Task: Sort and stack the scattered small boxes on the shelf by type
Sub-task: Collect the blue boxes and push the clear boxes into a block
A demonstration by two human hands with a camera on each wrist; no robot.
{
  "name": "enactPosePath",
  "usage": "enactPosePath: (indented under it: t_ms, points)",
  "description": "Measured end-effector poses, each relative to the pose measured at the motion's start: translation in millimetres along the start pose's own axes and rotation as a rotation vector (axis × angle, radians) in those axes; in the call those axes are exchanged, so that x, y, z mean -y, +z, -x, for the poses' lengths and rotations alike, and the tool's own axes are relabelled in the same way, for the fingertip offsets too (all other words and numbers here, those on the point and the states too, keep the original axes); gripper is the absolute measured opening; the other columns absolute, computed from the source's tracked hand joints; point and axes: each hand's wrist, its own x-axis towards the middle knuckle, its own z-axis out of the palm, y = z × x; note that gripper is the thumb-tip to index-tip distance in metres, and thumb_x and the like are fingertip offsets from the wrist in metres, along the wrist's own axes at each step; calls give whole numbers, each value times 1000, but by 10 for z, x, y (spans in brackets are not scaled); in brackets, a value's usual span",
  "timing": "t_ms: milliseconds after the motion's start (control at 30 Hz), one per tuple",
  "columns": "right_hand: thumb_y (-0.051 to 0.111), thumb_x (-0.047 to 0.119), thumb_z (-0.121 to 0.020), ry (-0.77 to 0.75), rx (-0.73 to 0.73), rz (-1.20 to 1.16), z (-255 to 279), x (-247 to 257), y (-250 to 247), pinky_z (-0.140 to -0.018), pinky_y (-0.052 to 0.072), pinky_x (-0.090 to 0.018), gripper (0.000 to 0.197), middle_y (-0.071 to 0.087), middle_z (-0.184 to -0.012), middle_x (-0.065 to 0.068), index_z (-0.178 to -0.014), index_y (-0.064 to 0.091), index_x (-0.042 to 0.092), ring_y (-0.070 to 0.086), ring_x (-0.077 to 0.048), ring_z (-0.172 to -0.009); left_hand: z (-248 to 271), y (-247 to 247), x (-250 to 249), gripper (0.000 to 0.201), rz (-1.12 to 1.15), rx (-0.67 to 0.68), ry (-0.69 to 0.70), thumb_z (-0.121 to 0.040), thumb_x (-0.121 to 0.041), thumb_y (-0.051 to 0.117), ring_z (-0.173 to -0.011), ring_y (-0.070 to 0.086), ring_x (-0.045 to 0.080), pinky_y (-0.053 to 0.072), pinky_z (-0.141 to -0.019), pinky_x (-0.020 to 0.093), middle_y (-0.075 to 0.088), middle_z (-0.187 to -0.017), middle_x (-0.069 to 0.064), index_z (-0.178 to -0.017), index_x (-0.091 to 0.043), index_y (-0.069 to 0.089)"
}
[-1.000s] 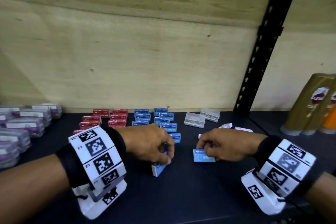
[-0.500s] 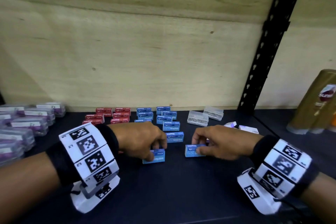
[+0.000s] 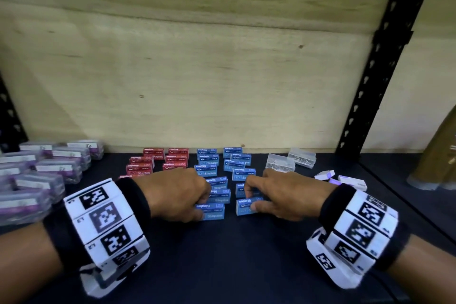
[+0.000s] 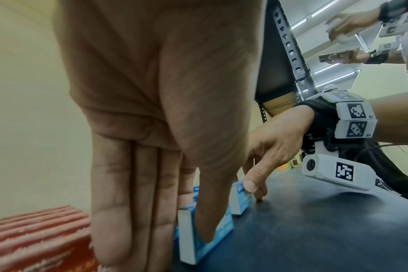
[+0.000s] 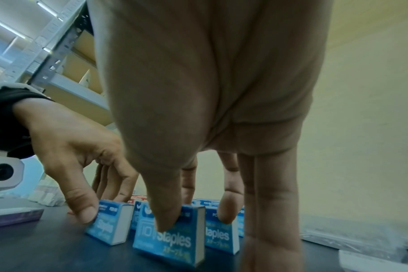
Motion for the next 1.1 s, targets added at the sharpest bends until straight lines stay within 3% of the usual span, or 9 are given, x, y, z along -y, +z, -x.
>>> enactPosePath:
  t_ms: [233, 433, 567, 633, 733, 867, 967, 1100]
  points:
    - [51, 48, -98, 12, 9, 30, 11, 29, -1, -75, 38, -30, 23, 40, -104, 5, -117, 46, 36, 49, -17, -86, 26, 51, -20, 23, -43, -19, 20, -92, -43, 59, -82, 57, 21, 49, -71, 33, 51, -84, -5, -97, -20, 58]
    - [56, 50, -94, 24, -19, 29, 10, 24, 26, -76, 38, -31, 29, 41, -104, 5, -116, 46, 35, 48, -18, -88, 53, 51, -47, 33, 3, -8, -15, -89, -48, 61, -83, 57, 19, 50, -73, 33, 49, -81, -8, -104, -20, 56]
    - [64, 56, -86, 29, -11, 3, 25, -63, 9, -88, 47, -37, 41, 47, -109, 6, -115, 43, 36, 55, -18, -95, 105, -28, -36, 51, 67, 32, -70, -79, -58, 69, -84, 55, 15, 50, -77, 31, 46, -76, -15, -113, -25, 51]
    - [68, 57, -82, 24, 25, -61, 41, -135, -35, -90, 48, -34, 43, 52, -112, 8, -113, 43, 39, 57, -13, -97, 125, -102, -17, 53, 27, 14, -86, -74, -60, 72, -83, 58, 15, 50, -75, 32, 48, -74, -14, -110, -27, 51]
    - [72, 56, -80, 36, 73, -136, 69, -284, -160, -80, 46, -25, 41, 55, -105, 17, -110, 49, 41, 56, -1, -86, 90, -312, -5, 52, -15, -22, -100, -70, -63, 74, -82, 58, 12, 47, -71, 30, 53, -74, -16, -107, -33, 52]
    - [70, 55, -82, 81, 23, -133, 54, -586, -415, -82, 49, -23, 34, 60, -102, 16, -109, 56, 37, 61, -3, -88, -135, -648, -63, 46, -65, -89, -71, -76, -68, 66, -84, 57, 11, 43, -68, 29, 53, -77, -20, -109, -38, 53]
    - [69, 54, -83, 166, -22, -121, -22, -894, -585, -81, 50, -23, 33, 64, -104, 14, -108, 58, 35, 63, -3, -86, -430, -831, -158, 42, -81, -131, -5, -83, -62, 63, -86, 55, 12, 40, -67, 29, 49, -77, -21, -115, -37, 55]
    - [68, 51, -85, 287, -39, -47, -186, -1339, -669, -91, 47, -29, 30, 63, -104, 14, -107, 58, 33, 60, -7, -94, -940, -955, -286, 40, -88, -151, 81, -87, -57, 61, -98, 57, 15, 40, -71, 32, 45, -78, -20, -119, -32, 57]
